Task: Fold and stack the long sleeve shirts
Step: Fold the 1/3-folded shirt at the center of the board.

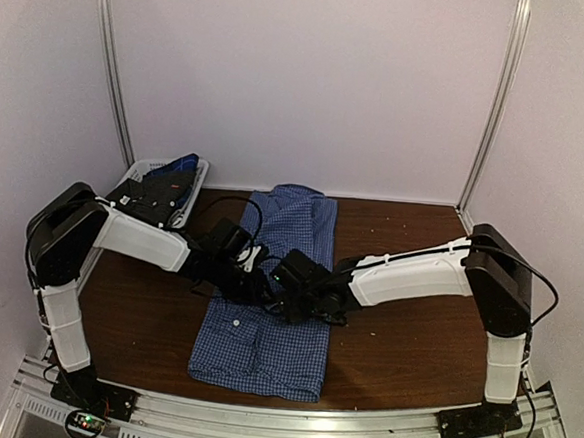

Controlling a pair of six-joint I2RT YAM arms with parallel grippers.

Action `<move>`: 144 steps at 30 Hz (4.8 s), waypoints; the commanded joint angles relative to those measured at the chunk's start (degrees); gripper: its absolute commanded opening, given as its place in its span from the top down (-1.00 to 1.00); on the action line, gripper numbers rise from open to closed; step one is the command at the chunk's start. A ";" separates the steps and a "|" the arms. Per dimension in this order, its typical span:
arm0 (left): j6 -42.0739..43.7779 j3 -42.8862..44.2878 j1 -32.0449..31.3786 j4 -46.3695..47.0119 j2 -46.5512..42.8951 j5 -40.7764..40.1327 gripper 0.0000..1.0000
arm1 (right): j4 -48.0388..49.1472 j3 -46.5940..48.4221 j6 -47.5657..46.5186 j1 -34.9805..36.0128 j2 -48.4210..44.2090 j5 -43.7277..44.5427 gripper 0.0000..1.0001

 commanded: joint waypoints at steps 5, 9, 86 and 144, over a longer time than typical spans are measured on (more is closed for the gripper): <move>0.88 1.44 -0.07 -0.57 1.56 -0.35 0.43 | -2.76 -1.77 0.52 -0.51 -5.56 7.24 -0.54; 1.05 1.53 -0.12 -0.86 1.36 -0.34 0.43 | -2.21 -2.66 0.50 -1.03 -5.89 6.19 -0.54; 4.53 0.92 0.64 -4.92 -12.07 -9.84 0.42 | 4.74 -21.39 10.68 -0.42 -20.27 -28.46 1.00; 14.36 40.21 13.03 -19.61 13.32 -13.16 0.37 | 18.72 8.31 1.46 -32.24 13.81 -39.81 0.37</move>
